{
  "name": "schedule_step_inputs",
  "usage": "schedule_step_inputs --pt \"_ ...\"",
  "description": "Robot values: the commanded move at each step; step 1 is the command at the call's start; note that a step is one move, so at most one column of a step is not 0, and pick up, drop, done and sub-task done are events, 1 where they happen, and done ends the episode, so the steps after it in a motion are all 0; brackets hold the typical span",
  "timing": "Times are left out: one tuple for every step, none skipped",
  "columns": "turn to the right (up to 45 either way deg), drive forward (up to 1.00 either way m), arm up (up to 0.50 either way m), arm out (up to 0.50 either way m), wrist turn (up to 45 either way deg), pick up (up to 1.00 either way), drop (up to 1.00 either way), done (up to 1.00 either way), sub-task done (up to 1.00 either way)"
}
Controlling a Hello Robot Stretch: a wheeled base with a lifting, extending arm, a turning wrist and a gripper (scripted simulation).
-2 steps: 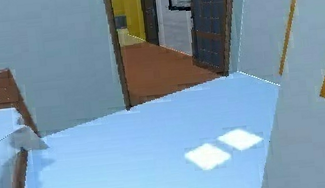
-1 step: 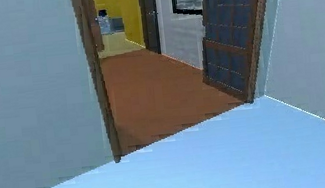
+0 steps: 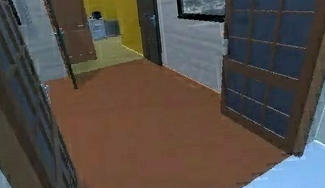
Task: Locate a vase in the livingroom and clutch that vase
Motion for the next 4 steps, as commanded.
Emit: schedule_step_inputs --pt "-6.0 0.0 0.0 0.0 0.0 0.0 0.0 0.0 0.0" --pt "0.0 0.7 0.0 0.0 0.0 0.0 0.0 0.0 0.0" --pt "-21.0 0.0 0.0 0.0 0.0 0.0 0.0 0.0 0.0" --pt "0.0 1.0 0.0 0.0 0.0 0.0 0.0 0.0 0.0"
